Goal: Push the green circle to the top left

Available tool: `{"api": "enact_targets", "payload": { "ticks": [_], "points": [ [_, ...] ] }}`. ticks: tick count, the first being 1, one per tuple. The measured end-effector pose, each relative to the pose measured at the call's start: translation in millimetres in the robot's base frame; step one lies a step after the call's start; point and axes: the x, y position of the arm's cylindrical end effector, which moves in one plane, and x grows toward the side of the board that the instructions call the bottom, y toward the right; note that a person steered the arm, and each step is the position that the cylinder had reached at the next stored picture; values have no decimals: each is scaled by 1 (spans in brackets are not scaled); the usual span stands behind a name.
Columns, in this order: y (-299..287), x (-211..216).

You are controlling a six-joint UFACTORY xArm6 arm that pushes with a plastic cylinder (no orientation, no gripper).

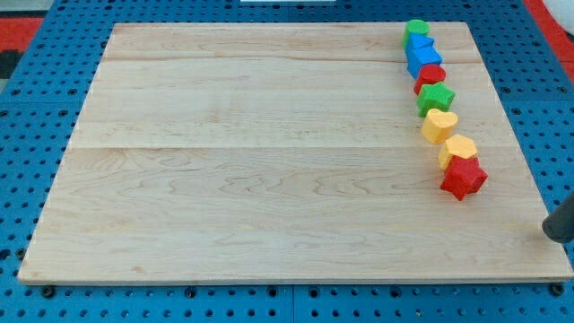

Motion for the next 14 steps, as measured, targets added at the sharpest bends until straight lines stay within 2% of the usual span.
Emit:
{"api": "enact_targets", "payload": {
  "ticks": [2,5,7,8,9,10,11,12,13,14],
  "points": [
    [38,-17],
    [-29,-232],
    [-54,-346],
    [-78,-352],
    [-148,-352],
    [-127,-357],
    [-137,-377],
    [-186,-378],
    [-199,-354],
    [-149,-363]
  ]
}}
